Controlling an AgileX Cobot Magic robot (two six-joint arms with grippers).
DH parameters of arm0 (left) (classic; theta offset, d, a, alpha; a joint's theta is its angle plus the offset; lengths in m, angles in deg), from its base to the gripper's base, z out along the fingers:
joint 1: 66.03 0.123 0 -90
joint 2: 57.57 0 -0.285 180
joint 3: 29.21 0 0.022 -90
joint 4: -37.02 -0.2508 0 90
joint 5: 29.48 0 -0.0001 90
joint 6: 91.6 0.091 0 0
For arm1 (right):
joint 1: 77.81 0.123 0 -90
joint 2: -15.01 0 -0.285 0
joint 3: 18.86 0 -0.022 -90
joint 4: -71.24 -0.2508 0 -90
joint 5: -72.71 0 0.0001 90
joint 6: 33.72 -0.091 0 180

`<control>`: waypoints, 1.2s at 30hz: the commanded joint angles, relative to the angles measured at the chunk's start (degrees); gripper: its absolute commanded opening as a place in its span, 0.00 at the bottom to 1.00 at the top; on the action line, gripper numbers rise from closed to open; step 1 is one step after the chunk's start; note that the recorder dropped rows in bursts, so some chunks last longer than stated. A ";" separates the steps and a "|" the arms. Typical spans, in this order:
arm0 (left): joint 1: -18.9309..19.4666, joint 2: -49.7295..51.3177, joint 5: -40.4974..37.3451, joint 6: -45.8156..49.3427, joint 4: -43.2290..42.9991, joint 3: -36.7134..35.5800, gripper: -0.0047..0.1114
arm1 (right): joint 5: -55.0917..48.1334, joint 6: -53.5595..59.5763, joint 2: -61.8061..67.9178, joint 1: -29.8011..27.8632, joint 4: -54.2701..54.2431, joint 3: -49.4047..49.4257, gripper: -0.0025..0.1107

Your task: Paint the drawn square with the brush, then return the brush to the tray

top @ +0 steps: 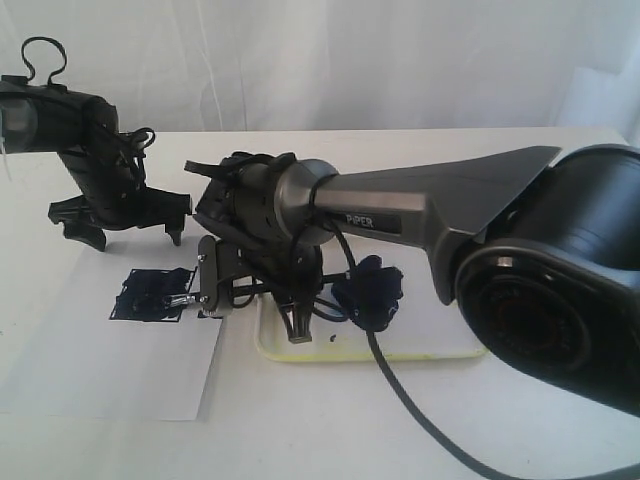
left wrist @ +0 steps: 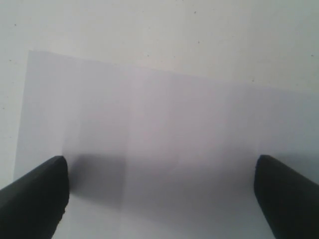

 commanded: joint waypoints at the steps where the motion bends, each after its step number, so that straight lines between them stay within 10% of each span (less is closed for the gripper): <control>1: 0.24 2.80 -6.16 -0.07 0.09 -1.64 0.94 | 4.30 -2.47 -0.06 -0.07 3.05 -0.10 0.02; 36: 0.24 2.80 -6.08 -0.07 0.09 -1.64 0.94 | -5.92 1.83 -4.63 -1.06 -1.66 0.00 0.02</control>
